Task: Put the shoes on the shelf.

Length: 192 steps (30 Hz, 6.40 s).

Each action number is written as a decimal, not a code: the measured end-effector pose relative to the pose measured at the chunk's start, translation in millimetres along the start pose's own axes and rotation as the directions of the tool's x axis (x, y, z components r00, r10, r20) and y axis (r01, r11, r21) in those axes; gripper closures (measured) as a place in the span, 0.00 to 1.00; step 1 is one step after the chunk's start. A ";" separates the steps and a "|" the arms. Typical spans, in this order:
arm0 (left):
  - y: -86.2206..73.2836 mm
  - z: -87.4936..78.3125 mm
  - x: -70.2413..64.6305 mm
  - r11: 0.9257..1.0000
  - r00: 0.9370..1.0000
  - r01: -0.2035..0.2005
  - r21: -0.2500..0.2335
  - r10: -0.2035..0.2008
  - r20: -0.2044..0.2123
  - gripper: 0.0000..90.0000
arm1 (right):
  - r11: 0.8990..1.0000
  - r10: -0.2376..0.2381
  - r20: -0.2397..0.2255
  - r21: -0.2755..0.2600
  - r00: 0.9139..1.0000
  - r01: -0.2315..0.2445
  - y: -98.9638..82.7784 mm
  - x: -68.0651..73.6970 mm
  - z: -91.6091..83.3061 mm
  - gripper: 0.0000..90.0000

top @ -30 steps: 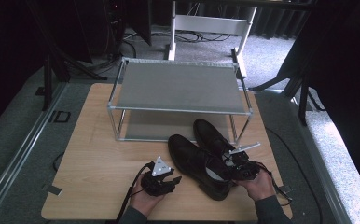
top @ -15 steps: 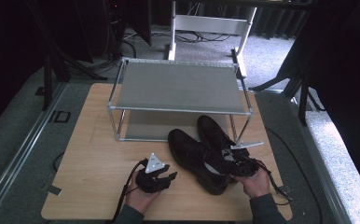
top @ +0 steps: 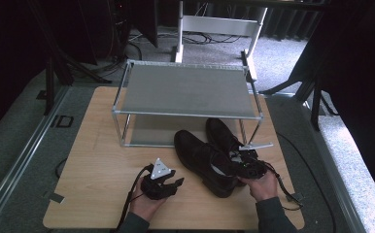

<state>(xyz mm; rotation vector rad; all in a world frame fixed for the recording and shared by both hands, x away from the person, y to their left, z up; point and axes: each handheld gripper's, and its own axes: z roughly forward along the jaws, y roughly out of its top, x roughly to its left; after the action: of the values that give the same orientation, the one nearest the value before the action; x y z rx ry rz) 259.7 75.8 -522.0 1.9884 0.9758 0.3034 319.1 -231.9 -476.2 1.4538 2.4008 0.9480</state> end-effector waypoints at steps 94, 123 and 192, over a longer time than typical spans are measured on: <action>87.6 87.9 14.0 0.995 0.966 -0.083 -0.054 0.067 -0.249 1.00 | 0.927 0.189 0.195 -0.359 0.963 -0.109 59.3 27.8 48.2 0.88; 85.4 114.7 25.9 0.994 0.932 -0.093 -0.051 0.069 -0.355 1.00 | 0.897 0.209 0.233 -0.432 0.950 -0.091 63.8 24.0 78.0 0.88; 62.7 92.7 29.0 0.999 0.981 -0.020 -0.037 0.012 -0.195 0.53 | 0.867 0.108 0.257 -0.497 0.960 0.036 9.7 -4.1 47.5 0.37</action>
<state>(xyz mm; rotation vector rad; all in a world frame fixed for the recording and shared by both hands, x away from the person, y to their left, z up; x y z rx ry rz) 361.5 21.7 -530.8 1.9590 1.0682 0.5303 349.9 -212.1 -508.2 1.3257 1.7575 1.1737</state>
